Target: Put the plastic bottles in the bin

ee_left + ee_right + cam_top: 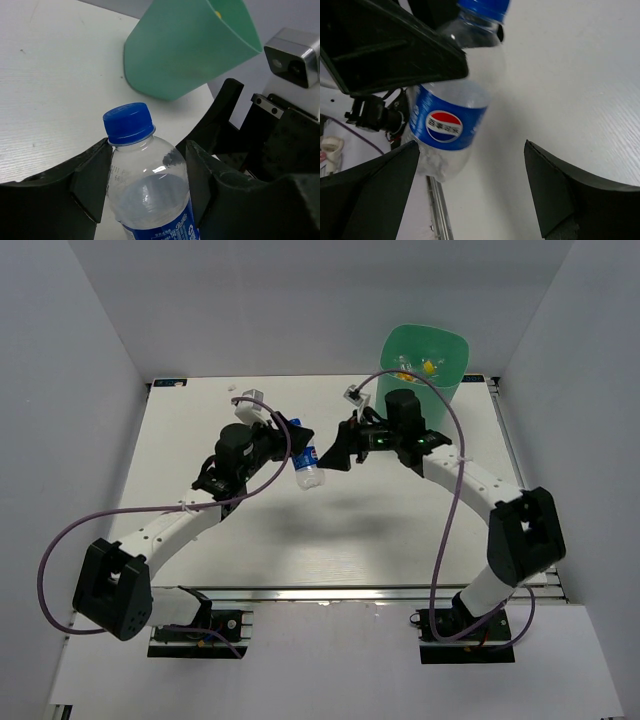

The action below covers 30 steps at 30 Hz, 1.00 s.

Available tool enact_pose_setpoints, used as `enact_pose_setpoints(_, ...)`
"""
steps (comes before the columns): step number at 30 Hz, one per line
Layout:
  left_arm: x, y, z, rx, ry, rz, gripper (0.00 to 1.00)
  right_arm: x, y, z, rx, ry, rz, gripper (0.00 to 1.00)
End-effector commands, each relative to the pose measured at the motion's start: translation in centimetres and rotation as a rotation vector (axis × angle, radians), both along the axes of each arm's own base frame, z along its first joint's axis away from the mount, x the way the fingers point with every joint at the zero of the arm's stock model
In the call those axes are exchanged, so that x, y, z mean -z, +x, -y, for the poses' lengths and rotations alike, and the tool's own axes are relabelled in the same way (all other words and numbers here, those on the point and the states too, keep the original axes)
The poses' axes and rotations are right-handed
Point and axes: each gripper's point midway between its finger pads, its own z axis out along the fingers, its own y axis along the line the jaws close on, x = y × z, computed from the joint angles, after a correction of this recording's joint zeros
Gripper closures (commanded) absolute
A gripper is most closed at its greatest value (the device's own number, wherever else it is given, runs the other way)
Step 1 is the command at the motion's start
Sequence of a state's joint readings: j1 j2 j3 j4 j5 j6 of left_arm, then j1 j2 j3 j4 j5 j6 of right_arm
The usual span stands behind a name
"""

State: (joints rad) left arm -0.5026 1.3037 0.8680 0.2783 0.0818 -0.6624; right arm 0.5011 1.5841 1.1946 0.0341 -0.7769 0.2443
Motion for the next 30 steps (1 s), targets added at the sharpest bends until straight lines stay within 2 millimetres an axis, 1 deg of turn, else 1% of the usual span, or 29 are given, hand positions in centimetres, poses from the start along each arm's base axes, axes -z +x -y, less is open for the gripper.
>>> enact_pose_setpoints(1,-2.3,-0.8,0.3,0.029,-0.04,0.068,0.6,-2.5,-1.5,-2.6,-0.147,0.08,0.023,0.11)
enact_pose_setpoints(3,-2.7,-0.9,0.3,0.033,-0.042,0.084,0.6,-2.1,-1.8,-3.6,-0.164,0.084,0.0,0.11)
enact_pose_setpoints(5,-3.0,-1.1,0.4,0.041,-0.039,0.095,0.6,-2.1,-1.8,-4.1,-0.172,0.095,-0.006,0.11)
enact_pose_setpoints(6,-2.7,-1.1,0.3,0.035,-0.029,0.089,0.6,-1.9,-1.8,-4.3,-0.174,0.098,-0.02,0.11)
enact_pose_setpoints(11,-2.8,-1.1,-0.4,0.005,-0.02,0.102,0.6,-2.4,-1.3,-4.6,-0.167,0.109,-0.006,0.11)
enact_pose_setpoints(12,-3.2,-1.1,-0.4,0.003,-0.037,0.11,0.6,-2.4,-1.2,-4.7,-0.165,0.113,-0.016,0.11)
enact_pose_setpoints(16,-3.3,-1.1,-0.2,0.01,-0.044,0.113,0.59,-2.2,-1.3,-5.3,-0.175,0.126,-0.048,0.12)
enact_pose_setpoints(17,-3.5,-1.1,-0.2,0.012,-0.047,0.115,0.59,-2.2,-1.3,-5.3,-0.176,0.127,-0.048,0.18)
enact_pose_setpoints(18,-3.7,-1.1,-0.1,0.014,-0.052,0.119,0.58,-2.2,-1.2,-5.3,-0.175,0.127,-0.05,0.22)
enact_pose_setpoints(19,-3.8,-1.1,-0.1,0.016,-0.057,0.121,0.57,-2.2,-1.1,-5.4,-0.17,0.128,-0.049,0.34)
enact_pose_setpoints(20,-4.0,-1.2,0.0,0.02,-0.063,0.125,0.56,-2.1,-1.2,-5.4,-0.167,0.128,-0.052,0.41)
enact_pose_setpoints(21,-4.3,-1.3,0.1,0.032,-0.069,0.134,0.54,-2.2,-1.1,-5.4,-0.164,0.13,-0.05,0.47)
enact_pose_setpoints(22,-4.5,-1.3,0.2,0.039,-0.069,0.135,0.37,-2.1,-0.8,-5.3,-0.15,0.127,-0.054,0.53)
enact_pose_setpoints(23,-5.0,-1.4,0.3,0.04,-0.075,0.142,0.22,-2.1,-0.7,-5.2,-0.141,0.125,-0.053,0.65)
enact_pose_setpoints(24,-4.9,-1.4,0.2,0.037,-0.064,0.135,0.03,-2.2,-0.6,-5.1,-0.13,0.125,-0.052,0.69)
enact_pose_setpoints(26,-5.1,-1.3,-0.3,0.011,-0.057,0.127,0.02,-2.6,0.4,-4.3,-0.078,0.124,-0.038,0.74)
enact_pose_setpoints(27,-5.0,-1.0,-1.1,-0.037,-0.044,0.109,0.02,-2.8,1.1,-3.8,-0.048,0.123,-0.033,0.75)
enact_pose_setpoints(28,-4.9,-0.9,-1.5,-0.057,-0.037,0.099,0.02,-2.6,2.5,-2.8,0.014,0.107,-0.037,0.76)
enact_pose_setpoints(29,-4.4,-0.6,-2.3,-0.102,-0.01,0.079,0.02,-3.5,3.5,-2.0,0.048,0.104,-0.011,0.76)
enact_pose_setpoints(30,-4.5,-0.5,-2.7,-0.126,-0.003,0.077,0.02,-3.8,4.3,-1.2,0.078,0.095,-0.006,0.76)
